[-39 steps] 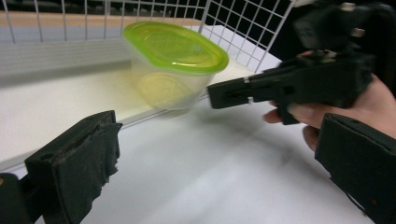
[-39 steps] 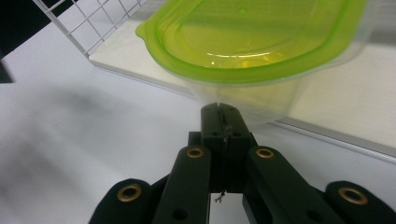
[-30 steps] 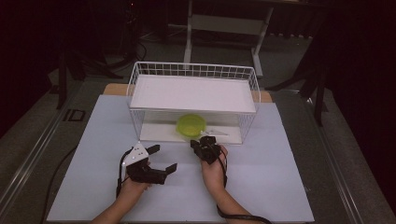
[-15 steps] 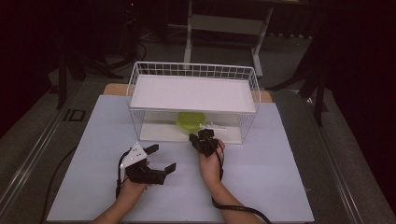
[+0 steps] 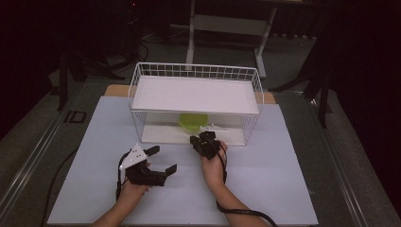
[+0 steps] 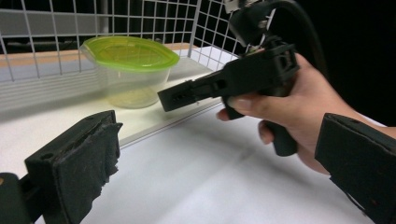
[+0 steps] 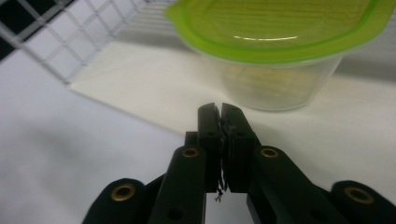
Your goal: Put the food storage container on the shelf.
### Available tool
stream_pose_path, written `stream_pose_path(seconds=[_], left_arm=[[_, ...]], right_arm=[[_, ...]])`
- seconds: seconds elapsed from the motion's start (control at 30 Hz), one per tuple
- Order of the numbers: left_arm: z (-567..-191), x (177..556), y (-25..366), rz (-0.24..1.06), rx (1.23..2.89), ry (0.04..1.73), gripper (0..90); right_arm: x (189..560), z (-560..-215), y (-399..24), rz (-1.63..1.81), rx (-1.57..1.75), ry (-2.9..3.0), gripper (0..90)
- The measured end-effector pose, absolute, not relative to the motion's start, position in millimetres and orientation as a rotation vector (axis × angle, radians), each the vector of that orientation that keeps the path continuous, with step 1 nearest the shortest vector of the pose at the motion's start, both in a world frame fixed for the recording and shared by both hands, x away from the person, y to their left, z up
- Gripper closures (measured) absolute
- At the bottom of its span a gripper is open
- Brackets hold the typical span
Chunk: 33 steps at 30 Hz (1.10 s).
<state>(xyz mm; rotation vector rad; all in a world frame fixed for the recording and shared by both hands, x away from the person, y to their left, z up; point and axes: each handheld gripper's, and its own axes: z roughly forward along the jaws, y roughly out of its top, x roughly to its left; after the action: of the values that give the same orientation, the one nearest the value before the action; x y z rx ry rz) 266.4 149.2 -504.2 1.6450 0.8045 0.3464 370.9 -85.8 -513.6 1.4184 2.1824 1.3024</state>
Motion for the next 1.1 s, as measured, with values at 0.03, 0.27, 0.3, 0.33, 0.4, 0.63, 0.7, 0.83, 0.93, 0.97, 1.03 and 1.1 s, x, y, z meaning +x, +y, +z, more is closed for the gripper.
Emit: stream_pose_path(seconds=[0.03,0.27,0.3,0.33,0.4,0.63,0.7,0.83,0.93,0.97,1.03,1.1], left_arm=[[-504,266,149,0.344,1.637,0.794,0.9],[-495,262,144,0.338,1.662,0.712,0.9],[-492,261,143,0.339,1.671,0.7,0.9],[-489,261,142,0.344,1.672,0.694,0.8],[-484,260,143,0.343,1.664,0.684,0.9],[-474,257,144,0.332,1.683,0.653,0.9],[-475,255,145,0.322,1.689,0.65,0.9],[-475,252,147,0.319,1.708,0.631,0.9],[-475,250,150,0.312,1.709,0.621,0.9],[-474,249,151,0.309,1.71,0.618,0.8],[-474,248,154,0.318,1.714,0.619,0.9],[-474,246,159,0.323,1.713,0.622,0.8]], right_arm=[[367,-512,-87,1.306,1.415,2.185,80.4],[341,-497,-97,1.383,1.323,2.181,47.6],[337,-495,-99,1.402,1.309,2.182,43.0],[333,-492,-101,1.415,1.287,2.196,37.8],[327,-489,-104,1.42,1.236,2.205,30.3],[308,-478,-113,1.431,1.063,2.224,14.4],[303,-476,-116,1.455,1.059,2.223,14.4],[295,-472,-119,1.466,1.038,2.226,14.4],[289,-469,-123,1.483,1.039,2.226,14.4],[288,-467,-125,1.481,1.036,2.231,14.5],[284,-465,-130,1.505,1.021,2.23,14.7],[282,-464,-134,1.514,1.018,2.236,14.8]])
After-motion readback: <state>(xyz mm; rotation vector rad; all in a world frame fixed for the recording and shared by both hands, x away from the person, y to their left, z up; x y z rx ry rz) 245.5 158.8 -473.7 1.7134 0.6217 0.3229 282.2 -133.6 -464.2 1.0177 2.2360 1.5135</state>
